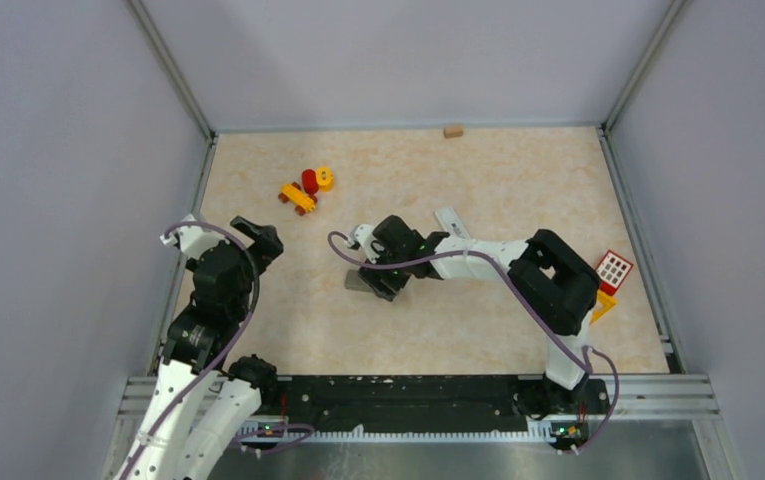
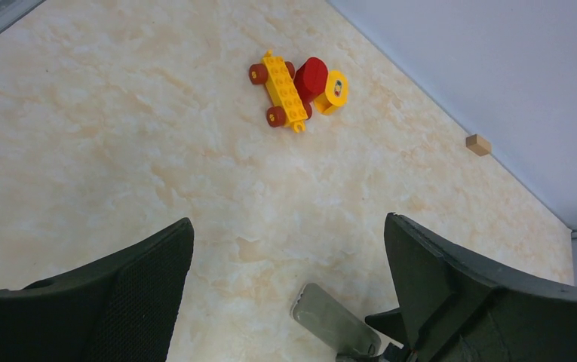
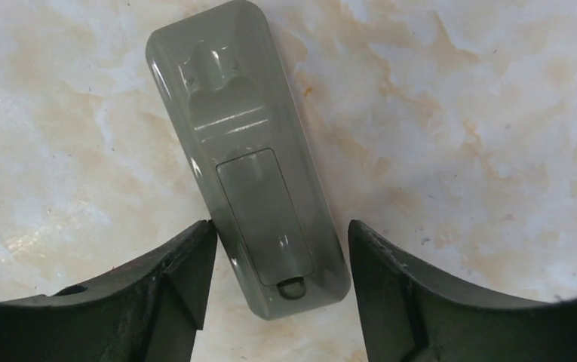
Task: Load the batteries into the remote control
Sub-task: Move the remote control to the center of the board, then reset both arms
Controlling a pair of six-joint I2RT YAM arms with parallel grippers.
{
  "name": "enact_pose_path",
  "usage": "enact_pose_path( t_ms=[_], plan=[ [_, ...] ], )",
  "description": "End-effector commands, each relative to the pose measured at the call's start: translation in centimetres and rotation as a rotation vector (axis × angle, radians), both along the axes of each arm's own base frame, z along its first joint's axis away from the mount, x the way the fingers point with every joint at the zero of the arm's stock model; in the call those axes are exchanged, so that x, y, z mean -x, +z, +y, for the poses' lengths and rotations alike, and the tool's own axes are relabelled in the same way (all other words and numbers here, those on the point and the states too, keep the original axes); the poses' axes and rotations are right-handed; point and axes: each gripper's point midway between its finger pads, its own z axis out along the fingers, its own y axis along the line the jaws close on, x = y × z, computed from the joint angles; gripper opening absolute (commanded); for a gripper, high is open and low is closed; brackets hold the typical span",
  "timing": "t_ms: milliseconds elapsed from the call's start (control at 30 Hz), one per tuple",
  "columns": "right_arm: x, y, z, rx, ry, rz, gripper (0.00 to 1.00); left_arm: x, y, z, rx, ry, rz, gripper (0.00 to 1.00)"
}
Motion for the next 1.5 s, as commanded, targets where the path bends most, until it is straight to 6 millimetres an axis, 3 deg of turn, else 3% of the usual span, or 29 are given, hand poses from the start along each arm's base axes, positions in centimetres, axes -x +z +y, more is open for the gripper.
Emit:
enact_pose_path(
  t_ms=[0,133,300,367,467,567,667,700,800,933,1033,1133,1300,1467],
  plan=[
    [-1.9,0.8,1.0,0.014,-0.033,-0.087,0.62,0.0,1.1,0.6,-0.012,0.025,-0.021,0.99],
    [-4.4,1.6,0.9,-0.007,-0.216,-0.157,0.48,0.0,1.3,0.3,-0.015,0.009,-0.022,0.99],
    [-5.4,2.1,1.5,-0.070,-0.426,-0.108,0.46,-0.1,1.5,-0.2,-0.028,-0.029,-0.011,0.99],
    [-5.1,1.9,1.7,-0.087,-0.458,-0.076,0.54,-0.1,1.5,-0.6,-0.044,-0.060,-0.001,0.99],
    [-4.9,2.8,1.5,-0.111,-0.482,-0.066,0.83,-0.2,1.4,-1.3,-0.075,-0.115,0.019,0.99],
    [-4.5,6.1,1.3,-0.181,-0.477,-0.083,0.96,0.1,1.5,-0.9,-0.102,-0.110,0.050,0.99],
    [-4.2,10.9,-0.3,-0.257,-0.521,-0.137,0.98,0.6,2.5,-0.8,-0.145,-0.136,0.040,0.99],
    [-4.1,13.4,-1.5,-0.291,-0.555,-0.170,0.98,0.8,3.1,-0.8,-0.152,-0.146,0.025,0.99],
    [-3.9,18.4,-6.7,-0.315,-0.713,-0.292,0.98,1.5,4.5,-0.9,-0.167,-0.178,-0.014,0.99],
    [-2.5,24.3,-17.5,-0.299,-0.986,-0.525,0.98,2.8,6.2,-0.8,-0.186,-0.205,-0.049,0.99],
    [0.3,27.8,-25.8,-0.322,-1.156,-0.689,0.99,3.9,7.4,-0.4,-0.204,-0.208,-0.077,0.99],
    [3.5,30.3,-32.1,-0.431,-1.247,-0.791,0.99,5.0,8.3,0.4,-0.222,-0.186,-0.099,0.99],
    [7.4,32.1,-38.7,-0.549,-1.365,-0.839,0.99,7.0,9.7,1.9,-0.254,-0.143,-0.141,0.99],
    [9.3,33.6,-41.9,-0.570,-1.411,-0.874,0.99,9.0,11.8,3.1,-0.276,-0.112,-0.208,0.99]
  ],
)
